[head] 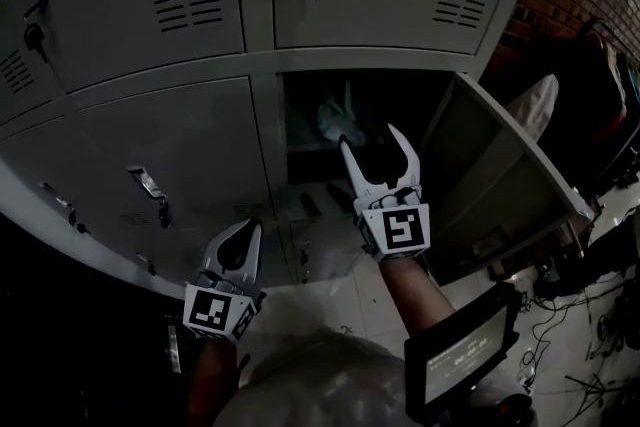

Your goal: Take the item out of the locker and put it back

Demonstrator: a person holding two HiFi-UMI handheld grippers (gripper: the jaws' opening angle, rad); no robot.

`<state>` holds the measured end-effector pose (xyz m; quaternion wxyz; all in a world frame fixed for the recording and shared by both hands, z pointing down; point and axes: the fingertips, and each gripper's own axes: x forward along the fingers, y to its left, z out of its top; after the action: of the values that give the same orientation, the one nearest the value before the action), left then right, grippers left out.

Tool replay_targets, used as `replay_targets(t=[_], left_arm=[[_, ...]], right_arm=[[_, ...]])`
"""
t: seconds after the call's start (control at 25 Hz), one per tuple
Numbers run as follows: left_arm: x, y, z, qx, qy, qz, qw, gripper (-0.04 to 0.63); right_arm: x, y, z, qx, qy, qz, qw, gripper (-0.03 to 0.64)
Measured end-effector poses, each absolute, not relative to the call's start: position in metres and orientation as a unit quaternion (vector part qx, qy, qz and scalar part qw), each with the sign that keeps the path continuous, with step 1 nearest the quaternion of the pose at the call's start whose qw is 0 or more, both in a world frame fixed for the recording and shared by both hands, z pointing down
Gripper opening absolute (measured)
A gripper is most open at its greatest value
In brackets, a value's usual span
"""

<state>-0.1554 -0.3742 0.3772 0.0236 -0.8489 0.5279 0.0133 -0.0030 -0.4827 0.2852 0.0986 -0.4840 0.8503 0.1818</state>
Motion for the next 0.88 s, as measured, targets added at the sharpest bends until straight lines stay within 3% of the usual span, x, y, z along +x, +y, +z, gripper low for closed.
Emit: replay_targets(t=[0.08,0.16,0.52,0.88], left_arm=[[-0.156,-0.369,0.378,-0.852,0.523,0.013,0.023,0.002],[-0.156,-0.359,0.379,-0.856,0.517,0.017,0.022,0.002],[-0.146,-0.282,0.378,-0.861,0.506,0.017,0.04,0.002],[-0.088,-0.166,0.383,-0.853,0.52,0.017,0.041,0.002]], right_arm=[[0.002,-0.454,0.286,-0.47,0.858,0.173,0.111,0.097],[0.006,-0.429,0.294,-0.47,0.86,0.168,0.103,0.002],[0.007,-0.328,0.317,-0.463,0.867,0.169,0.078,0.002],[0.059,-0.204,0.333,-0.442,0.88,0.156,0.08,0.002]])
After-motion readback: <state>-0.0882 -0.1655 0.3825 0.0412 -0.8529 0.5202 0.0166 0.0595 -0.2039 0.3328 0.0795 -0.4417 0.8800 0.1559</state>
